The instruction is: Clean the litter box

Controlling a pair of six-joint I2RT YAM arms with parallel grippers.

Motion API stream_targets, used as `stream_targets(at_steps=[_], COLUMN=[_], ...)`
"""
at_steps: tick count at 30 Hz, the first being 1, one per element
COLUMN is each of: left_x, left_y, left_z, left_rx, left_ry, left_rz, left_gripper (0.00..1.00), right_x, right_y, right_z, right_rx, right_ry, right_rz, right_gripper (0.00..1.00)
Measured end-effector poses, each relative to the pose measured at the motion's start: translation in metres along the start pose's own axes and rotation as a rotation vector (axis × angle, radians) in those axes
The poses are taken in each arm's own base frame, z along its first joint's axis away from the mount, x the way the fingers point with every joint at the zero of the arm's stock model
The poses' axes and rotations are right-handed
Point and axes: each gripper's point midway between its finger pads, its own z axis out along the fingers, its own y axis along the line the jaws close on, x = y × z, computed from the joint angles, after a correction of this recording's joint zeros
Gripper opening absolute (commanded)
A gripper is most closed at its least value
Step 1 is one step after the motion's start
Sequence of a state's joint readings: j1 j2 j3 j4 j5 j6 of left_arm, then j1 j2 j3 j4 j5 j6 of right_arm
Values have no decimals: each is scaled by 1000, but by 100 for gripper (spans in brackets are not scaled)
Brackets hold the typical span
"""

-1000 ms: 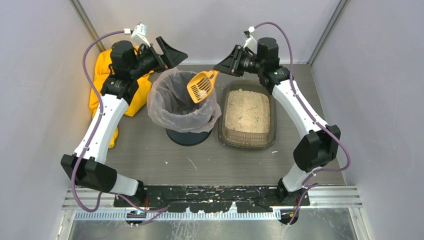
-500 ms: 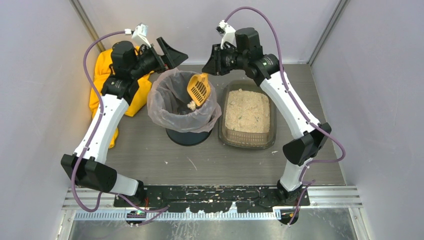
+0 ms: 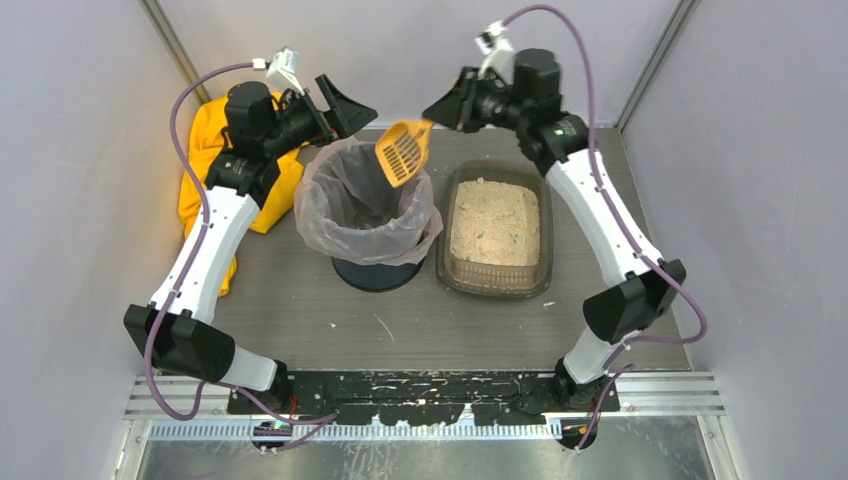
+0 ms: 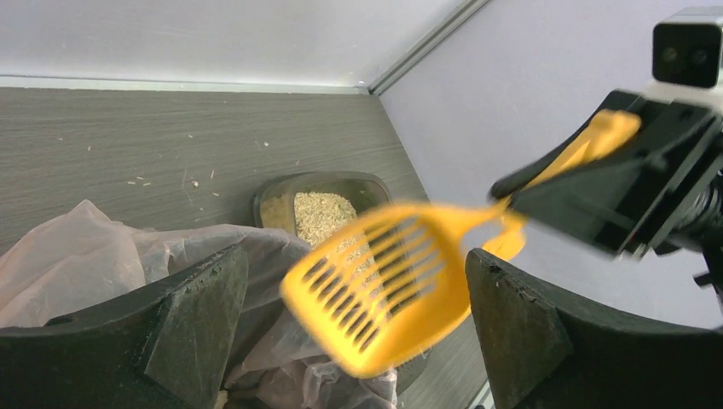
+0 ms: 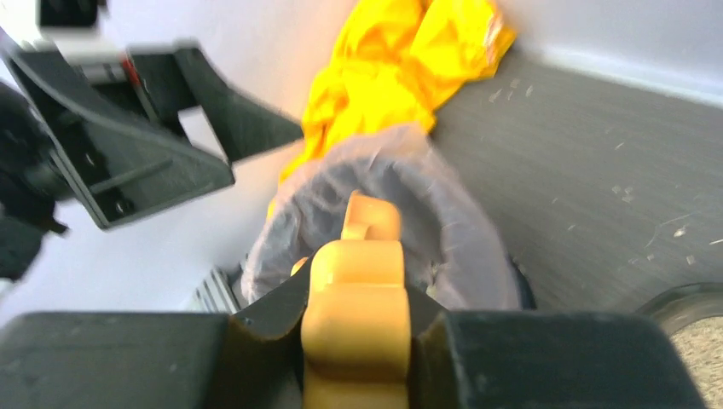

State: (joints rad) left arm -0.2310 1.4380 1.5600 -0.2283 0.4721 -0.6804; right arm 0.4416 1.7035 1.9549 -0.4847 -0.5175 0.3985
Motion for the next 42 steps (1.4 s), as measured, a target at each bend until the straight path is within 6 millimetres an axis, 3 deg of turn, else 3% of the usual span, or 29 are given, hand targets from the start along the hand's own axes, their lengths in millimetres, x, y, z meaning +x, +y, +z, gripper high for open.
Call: stream_targets(at_steps=[4, 5, 6, 9, 11, 18, 24, 30, 38, 42], left_x=[0, 0, 0, 0, 0, 4, 7, 8, 10, 12], left_y=[0, 0, 0, 0, 0, 3, 4, 4, 5, 7], left_z=[0, 0, 0, 0, 1, 2, 3, 6, 7, 7], left_rx=[1, 1, 1, 1, 2, -1, 4, 12, 13, 11], left_ry=[-2, -2, -2, -2, -2, 6, 14, 18, 23, 26], left_rz=[1, 1, 1, -1, -6, -25, -39, -50, -53, -53], left_gripper=[98, 98, 98, 98, 98, 98, 98, 98, 98, 98], right_x=[-49, -50, -68, -82, -78, -21, 23, 61, 110, 127], right_y=[-36, -40, -58, -98, -125, -214, -233, -242, -244, -254], right_z=[-44, -44, -71, -109, -127, -167, -178, -174, -136, -120], right_rx=[-5, -25, -3, 18, 48, 312, 506, 568, 583, 593], right_ry=[-199, -219, -301, -430, -479, -469, -349, -243, -47, 20], right_rz=[129, 168, 194, 300, 362, 538, 484, 462, 395, 381], right_gripper=[1, 1, 1, 1, 1, 1, 1, 1, 1, 1])
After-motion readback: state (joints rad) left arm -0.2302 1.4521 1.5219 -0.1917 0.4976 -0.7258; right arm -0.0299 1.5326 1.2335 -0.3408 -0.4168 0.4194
